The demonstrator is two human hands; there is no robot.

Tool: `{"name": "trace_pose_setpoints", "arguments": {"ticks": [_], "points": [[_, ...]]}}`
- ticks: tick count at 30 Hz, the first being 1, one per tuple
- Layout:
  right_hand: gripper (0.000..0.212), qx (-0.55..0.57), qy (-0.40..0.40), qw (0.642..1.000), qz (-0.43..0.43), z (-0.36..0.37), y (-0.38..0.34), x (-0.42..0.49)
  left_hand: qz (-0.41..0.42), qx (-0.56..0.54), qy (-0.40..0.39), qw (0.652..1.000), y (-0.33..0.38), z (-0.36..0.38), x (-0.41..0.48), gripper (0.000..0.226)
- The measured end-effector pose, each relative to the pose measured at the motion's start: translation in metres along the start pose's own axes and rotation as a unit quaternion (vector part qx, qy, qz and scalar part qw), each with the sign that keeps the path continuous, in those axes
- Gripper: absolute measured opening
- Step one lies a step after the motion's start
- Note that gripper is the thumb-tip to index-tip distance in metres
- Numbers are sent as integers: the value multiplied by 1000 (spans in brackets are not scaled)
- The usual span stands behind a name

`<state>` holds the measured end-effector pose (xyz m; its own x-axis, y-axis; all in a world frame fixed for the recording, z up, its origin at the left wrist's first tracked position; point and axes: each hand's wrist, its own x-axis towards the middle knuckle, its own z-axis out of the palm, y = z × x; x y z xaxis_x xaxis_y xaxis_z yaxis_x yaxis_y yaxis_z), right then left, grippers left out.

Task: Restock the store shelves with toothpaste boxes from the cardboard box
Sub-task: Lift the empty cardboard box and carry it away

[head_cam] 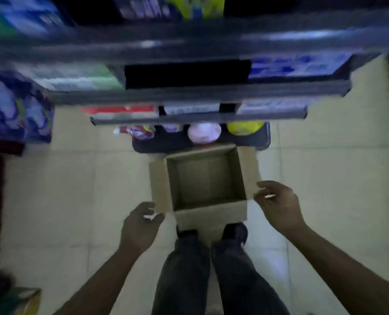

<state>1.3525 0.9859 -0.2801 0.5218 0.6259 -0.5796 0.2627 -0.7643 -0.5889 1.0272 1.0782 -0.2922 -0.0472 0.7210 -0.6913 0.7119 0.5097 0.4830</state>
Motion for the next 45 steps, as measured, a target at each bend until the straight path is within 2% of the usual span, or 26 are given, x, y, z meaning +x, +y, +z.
{"name": "trace_pose_setpoints", "arguments": {"ticks": [3, 6, 9, 11, 13, 15, 17, 22, 26, 31, 36, 37, 38, 41, 45], "points": [[36, -13, -32, 995, 98, 53, 71, 61, -127, 38, -56, 990, -30, 67, 74, 64], [56, -60, -27, 988, 139, 107, 130, 124, -247, -7, -56, 967, -61, 120, 144, 84], [78, -145, -24, 978, 150, 158, 179, 182, -272, -38, -55, 960, -102, 166, 193, 92], [79, -93, -16, 971, 221, 190, 203, 206, -282, -106, -5, 954, -128, 198, 211, 84], [68, 1, 17, 960, 279, 215, 222, 214, -274, -157, 83, 945, -148, 224, 217, 65], [50, 31, 76, 956, 282, 231, 235, 216, -259, -193, 128, 938, -158, 240, 219, 50], [44, 45, 118, 954, 271, 237, 243, 213, -247, -217, 155, 932, -165, 243, 223, 51], [45, 41, 99, 968, 228, 218, 247, 181, -234, -157, 163, 946, -162, 215, 219, 47], [38, 68, 55, 960, 266, 176, 232, 123, -248, -103, 117, 956, -133, 171, 177, 41], [24, 72, 38, 956, 281, 87, 180, 13, -167, 4, 34, 985, -63, 100, 81, 27], [13, 6, 64, 965, 255, 6, 128, -89, 0, 142, -44, 989, 15, 34, -8, 11], [9, -16, 73, 966, 247, -8, 120, -107, 43, 178, -52, 982, 27, 23, -20, 7], [5, -33, 86, 966, 241, -20, 114, -125, 85, 220, -56, 970, 41, 14, -31, 13], [11, -25, 133, 962, 239, -50, 103, -171, 190, 326, -39, 925, 77, -2, -56, 33], [12, 13, 189, 947, 261, -84, 99, -213, 260, 389, -47, 883, 129, 10, -85, 30]]}}
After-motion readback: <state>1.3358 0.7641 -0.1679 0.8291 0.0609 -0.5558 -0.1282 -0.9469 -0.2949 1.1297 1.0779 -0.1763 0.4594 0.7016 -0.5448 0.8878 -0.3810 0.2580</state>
